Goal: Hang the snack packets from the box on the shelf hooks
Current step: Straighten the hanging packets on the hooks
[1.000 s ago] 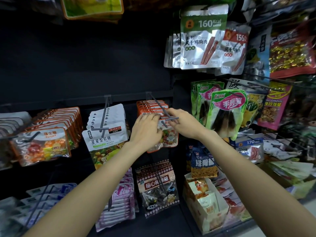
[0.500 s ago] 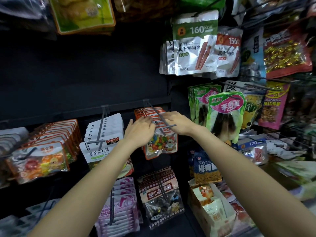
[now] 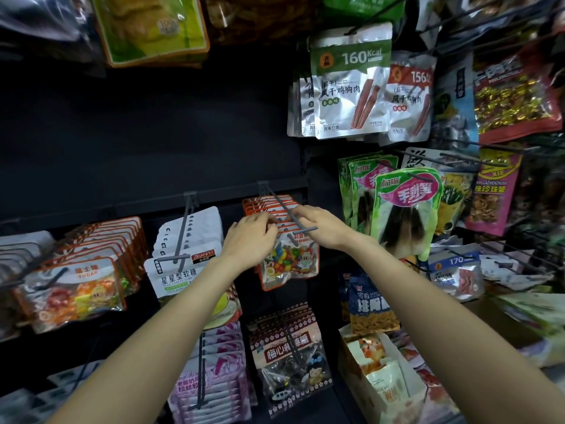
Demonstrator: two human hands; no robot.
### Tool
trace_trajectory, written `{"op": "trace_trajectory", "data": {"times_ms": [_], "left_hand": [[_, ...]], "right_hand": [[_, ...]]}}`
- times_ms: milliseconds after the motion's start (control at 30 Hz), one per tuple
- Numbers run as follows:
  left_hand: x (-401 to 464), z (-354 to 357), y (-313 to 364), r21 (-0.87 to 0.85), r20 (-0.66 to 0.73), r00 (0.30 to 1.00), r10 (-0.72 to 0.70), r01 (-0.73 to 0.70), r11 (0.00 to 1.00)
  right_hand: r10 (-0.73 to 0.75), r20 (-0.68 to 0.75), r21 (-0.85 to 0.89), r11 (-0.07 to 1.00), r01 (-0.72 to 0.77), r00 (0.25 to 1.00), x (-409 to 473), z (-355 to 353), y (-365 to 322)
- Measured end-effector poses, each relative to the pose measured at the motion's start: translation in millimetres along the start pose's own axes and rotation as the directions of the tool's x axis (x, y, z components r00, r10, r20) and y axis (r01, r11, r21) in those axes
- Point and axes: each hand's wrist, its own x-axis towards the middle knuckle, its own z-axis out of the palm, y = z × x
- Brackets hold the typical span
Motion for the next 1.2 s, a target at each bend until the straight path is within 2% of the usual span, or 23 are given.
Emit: {"op": "trace_trajectory", "data": {"times_ms": [200, 467, 700, 867, 1033, 1200], "left_hand": [[-3.3, 2.3, -1.4, 0.086, -0.060, 0.996, 0.065, -0.060, 0.995], [9.2, 0.3, -5.1, 0.062, -0.091, 0.996, 0.010, -0.005, 0.998], [24.0, 1.5, -11.9, 0.100, 0.154, 0.987, -0.050, 0.034, 0.994], [20.9, -2.2, -11.8, 0.091, 0.142, 0.990, -0.018, 0.005, 0.996], [21.3, -2.6, -13.8, 0.066, 0.129, 0.992, -0.015, 0.007, 0.998], [21.5, -0.7, -14.5, -0.015, 0.115, 0.993, -0.036, 0.038, 0.999]], "right_hand": [[-0.022, -0.052, -0.022, 1.000, 0.021, 0.998, 0.3, -1.0, 3.3], [0.046, -0.066, -0.056, 0.997, -0.050, 0.997, 13.3, 1.5, 1.4], [0.048, 0.038, -0.250, 0.968, -0.037, 0.998, 28.7, 5.3, 3.5], [0.036, 0.000, -0.200, 0.979, -0.035, 0.999, 27.4, 5.1, 6.5], [0.072, -0.018, -0.045, 0.996, -0.072, 0.997, 26.8, -0.5, -2.5], [0.071, 0.017, -0.066, 0.995, -0.070, 0.997, 31.7, 3.9, 0.0]]}}
